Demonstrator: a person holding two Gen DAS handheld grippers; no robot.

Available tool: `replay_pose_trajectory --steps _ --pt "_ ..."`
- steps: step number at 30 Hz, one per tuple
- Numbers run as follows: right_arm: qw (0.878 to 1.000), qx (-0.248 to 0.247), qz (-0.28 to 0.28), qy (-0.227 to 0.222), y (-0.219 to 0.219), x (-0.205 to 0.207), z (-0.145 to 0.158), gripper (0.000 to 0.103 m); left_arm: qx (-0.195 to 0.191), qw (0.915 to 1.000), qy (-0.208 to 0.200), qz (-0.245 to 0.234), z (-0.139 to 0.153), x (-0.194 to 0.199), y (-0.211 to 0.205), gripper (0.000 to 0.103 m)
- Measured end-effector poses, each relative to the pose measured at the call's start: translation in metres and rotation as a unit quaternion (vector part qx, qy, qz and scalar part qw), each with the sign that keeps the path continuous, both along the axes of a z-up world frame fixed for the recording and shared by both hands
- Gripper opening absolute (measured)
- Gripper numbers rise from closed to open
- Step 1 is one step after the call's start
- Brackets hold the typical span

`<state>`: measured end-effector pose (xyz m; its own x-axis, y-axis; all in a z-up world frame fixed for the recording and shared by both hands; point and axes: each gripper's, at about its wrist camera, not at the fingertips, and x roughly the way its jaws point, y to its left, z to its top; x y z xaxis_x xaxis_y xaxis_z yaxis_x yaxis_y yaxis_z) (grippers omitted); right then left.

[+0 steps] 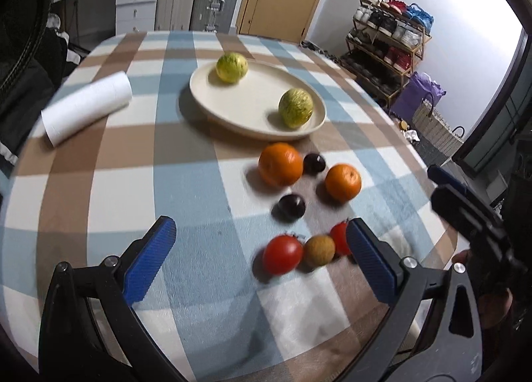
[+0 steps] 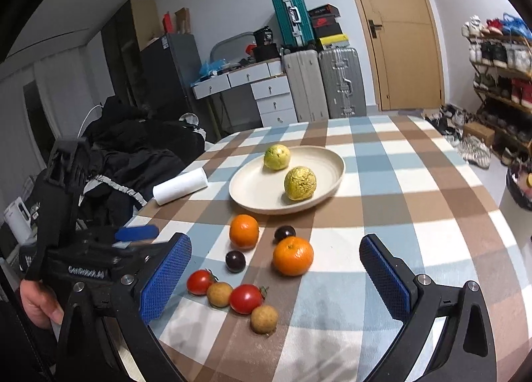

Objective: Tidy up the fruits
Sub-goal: 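Lower the left tool onto the red tomato and close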

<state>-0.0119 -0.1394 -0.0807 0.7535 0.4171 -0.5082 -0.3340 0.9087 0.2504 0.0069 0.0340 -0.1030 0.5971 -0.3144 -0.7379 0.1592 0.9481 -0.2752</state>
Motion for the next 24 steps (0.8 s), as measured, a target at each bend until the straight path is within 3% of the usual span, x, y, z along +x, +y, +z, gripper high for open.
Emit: replay_pose_trajectory --steps 3,6,13,17,21,22,24 --pt "1.000 0.000 -0.001 0.010 -0.003 0.001 -0.004 0.103 -0.019 0.9997 0.010 -0.010 -0.009 0.001 0.003 0.102" --pt "1.000 -0.005 0.000 0.014 -0.003 0.001 -0.007 0.103 -0.046 0.9985 0.018 -0.022 -0.016 0.003 0.007 0.094" --pt "1.000 -0.008 0.004 0.027 -0.001 0.004 -0.014 0.103 -0.076 0.9952 0.041 -0.047 -0.027 0.006 0.007 0.055" --pt "1.000 -0.010 0.006 0.029 0.001 0.005 -0.015 0.103 -0.087 0.9929 0.052 -0.062 -0.033 0.006 0.005 0.042" --pt "0.999 -0.012 0.008 0.032 0.003 0.005 -0.017 0.103 -0.082 0.9927 0.055 -0.070 -0.036 0.007 0.004 0.036" --pt "0.999 -0.012 0.009 0.032 0.003 0.005 -0.017 0.103 -0.086 0.9921 0.058 -0.071 -0.037 0.008 0.004 0.028" --pt "0.999 -0.012 0.010 0.034 0.005 0.006 -0.017 0.103 -0.108 0.9891 0.067 -0.074 -0.040 0.010 0.007 0.026"
